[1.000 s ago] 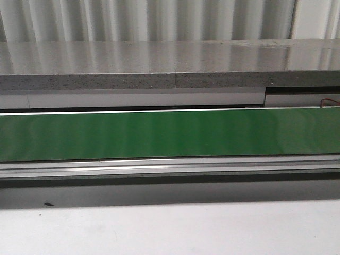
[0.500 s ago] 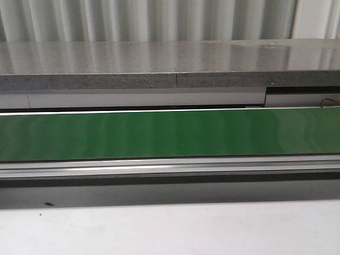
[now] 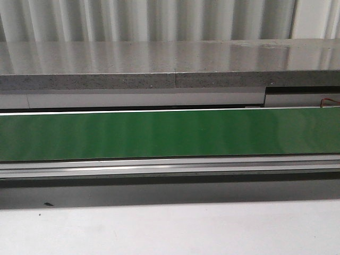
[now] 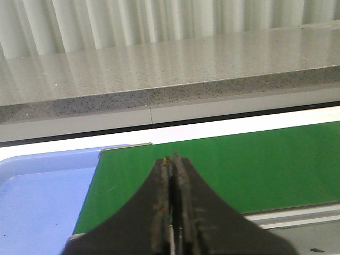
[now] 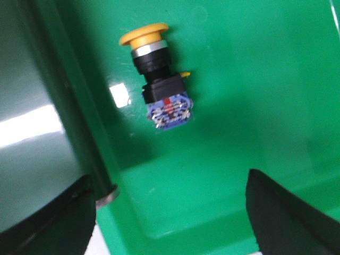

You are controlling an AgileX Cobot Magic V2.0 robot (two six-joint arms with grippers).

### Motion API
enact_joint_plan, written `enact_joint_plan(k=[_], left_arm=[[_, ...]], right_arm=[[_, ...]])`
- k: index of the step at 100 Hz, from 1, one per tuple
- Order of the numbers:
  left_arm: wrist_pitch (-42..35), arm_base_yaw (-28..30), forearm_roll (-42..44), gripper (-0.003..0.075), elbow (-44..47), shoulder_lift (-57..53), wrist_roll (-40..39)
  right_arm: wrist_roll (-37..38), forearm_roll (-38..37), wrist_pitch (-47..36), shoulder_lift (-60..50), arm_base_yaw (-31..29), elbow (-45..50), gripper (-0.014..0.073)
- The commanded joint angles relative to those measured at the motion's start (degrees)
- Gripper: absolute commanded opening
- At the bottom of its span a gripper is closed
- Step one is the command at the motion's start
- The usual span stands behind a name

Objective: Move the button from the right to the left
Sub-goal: 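Close the right gripper on the yellow button's blue base and lift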

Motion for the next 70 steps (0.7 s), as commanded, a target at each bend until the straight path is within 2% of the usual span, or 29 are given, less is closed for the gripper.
enact_joint_plan(k=[1, 47, 70], left_arm=[[-4.62, 0.0, -0.19, -0.002, 2.21, -1.92, -0.38], [-4.62, 0.0, -0.19, -0.002, 2.21, -1.92, -0.38], [-4.62, 0.0, -0.19, -0.002, 2.21, -1.92, -0.38]], right_arm=[[-2.03, -0.16, -1.22, 1.13, -0.52, -3.01, 0.058], [-2.47, -2.4, -1.53, 13.72, -0.52, -10.64, 0.058], [-5.86, -2.34, -1.12, 17.62, -0.52, -11.33, 0.058]])
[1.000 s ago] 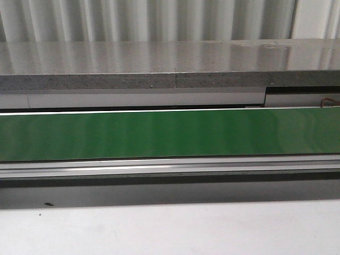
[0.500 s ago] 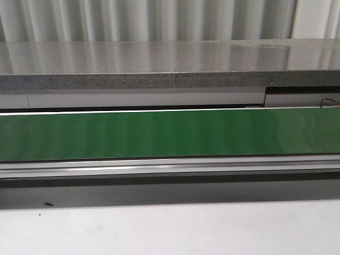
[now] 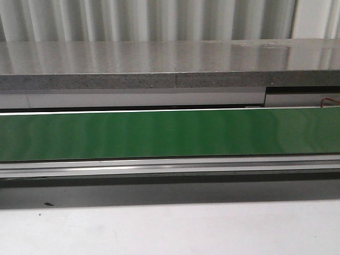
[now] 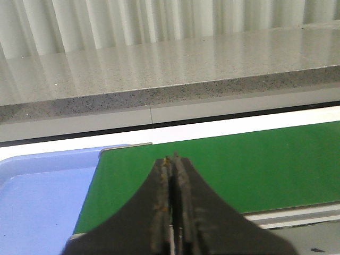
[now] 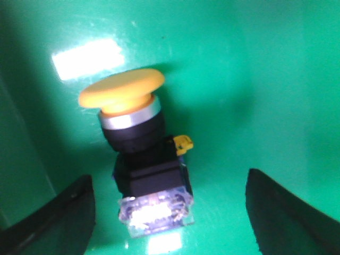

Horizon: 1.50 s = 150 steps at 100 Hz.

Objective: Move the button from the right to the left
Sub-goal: 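Close the right gripper on the yellow button's blue base and lift, then lower the button onto the green belt and open the right gripper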

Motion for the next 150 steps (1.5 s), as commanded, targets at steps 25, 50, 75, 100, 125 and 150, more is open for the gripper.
enact_joint_plan(k=[25, 50, 75, 100, 125, 150], left_arm=[[-4.62, 0.0, -0.19, -0.002, 2.21, -1.92, -0.38], [-4.62, 0.0, -0.19, -0.0021, 2.21, -1.92, -0.38], [-4.62, 0.0, -0.19, -0.002, 2.21, -1.92, -0.38], [-4.62, 0.0, -0.19, -0.002, 2.21, -1.92, -0.38], [-4.62, 0.0, -0.19, -0.002, 2.21, -1.92, -0.38], [-4.62, 0.0, -0.19, -0.002, 2.21, -1.92, -0.38]], right_arm=[[-2.03, -0.84, -0.2, 0.17, -0.42, -1.64, 0.0335], [-2.09, -0.84, 0.8, -1.3, -0.37, -3.3, 0.0157], [-1.64, 0.27, 1.85, -9.99, 0.62, -3.41, 0.0157], [2.96, 0.62, 6.98, -17.11, 6.97, -3.06, 0.0188], [8.84, 0.69, 7.78, -17.97, 17.79, 0.42, 0.0188], [13.44, 0.74, 4.28, -16.85, 23.49, 4.28, 0.0188]])
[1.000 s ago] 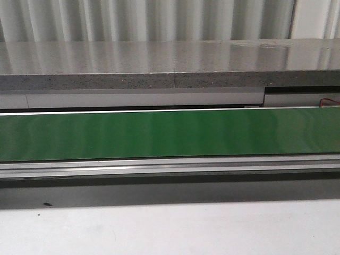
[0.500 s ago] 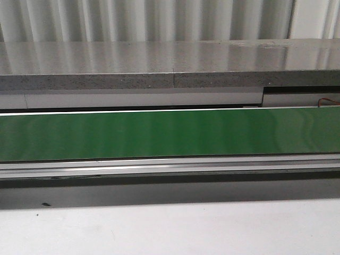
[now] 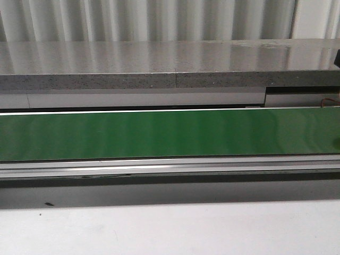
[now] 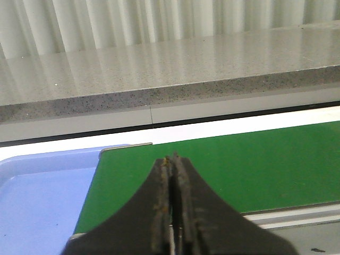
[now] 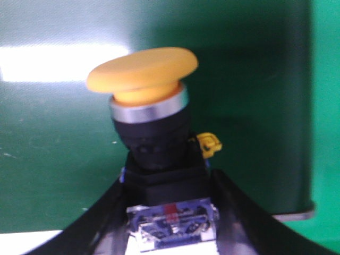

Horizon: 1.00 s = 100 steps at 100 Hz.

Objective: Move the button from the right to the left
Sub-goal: 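Lower the button onto the green belt and open the right gripper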

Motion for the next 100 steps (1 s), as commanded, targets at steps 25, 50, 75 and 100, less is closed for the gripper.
enact_joint_plan(k=[25, 50, 75, 100], left_arm=[[-4.62, 0.0, -0.19, -0.0021, 2.21, -1.92, -0.38], [-4.62, 0.0, -0.19, -0.002, 2.21, -1.92, -0.38], [-4.62, 0.0, -0.19, -0.002, 2.21, -1.92, -0.38], [-4.62, 0.0, -0.19, -0.002, 2.21, -1.92, -0.38]], right_arm=[[2.7, -0.27, -3.46, 1.31, 0.35, -0.87, 0.0216], [3.52, 0.18, -4.56, -0.19, 0.54, -1.0, 0.0587], [-2.23, 1.53, -5.1, -7.94, 2.62, -0.4, 0.0612], [-5.34, 1.27, -13.01, -18.96, 4.15, 8.95, 0.0477]])
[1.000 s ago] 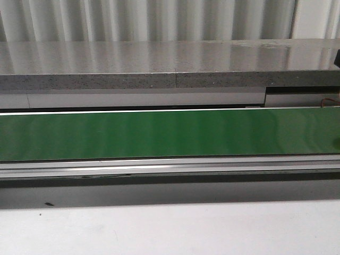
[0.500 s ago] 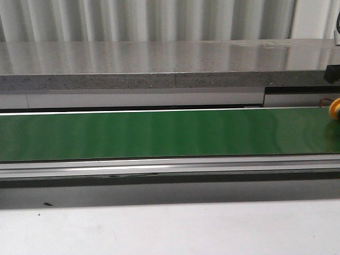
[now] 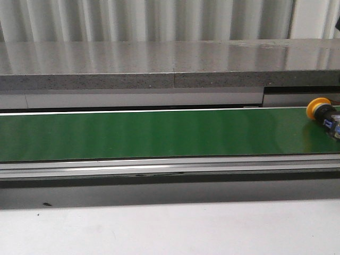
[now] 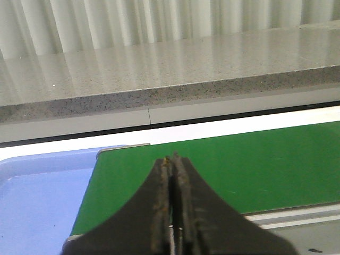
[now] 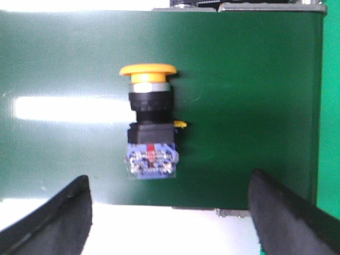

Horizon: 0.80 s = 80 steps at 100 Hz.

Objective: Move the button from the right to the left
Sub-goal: 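Lower the button onto the green belt and open the right gripper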

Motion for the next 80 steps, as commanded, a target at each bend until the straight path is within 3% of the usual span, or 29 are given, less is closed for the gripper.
enact_joint_plan(k=[1, 13, 26, 80], left_arm=[[-4.62, 0.0, -0.19, -0.002, 2.21, -1.92, -0.38], [-4.62, 0.0, -0.19, -0.002, 2.21, -1.92, -0.38], [-4.62, 0.0, -0.19, -0.002, 2.21, -1.92, -0.38], [-4.62, 0.0, -0.19, -0.002, 2.21, -1.92, -0.38]], right_arm=[[-1.78, -0.28, -5.81, -5.91, 0.19, 2.57, 0.0463], [-3.07, -0.28, -10.54, -12.08, 0.19, 8.32, 0.0162], [-3.07, -0.42, -13.94, -18.21, 0.19, 13.59, -0.0076], [-3.26, -0.67, -21.5, -46.5, 0.19, 30.47, -0.0068]])
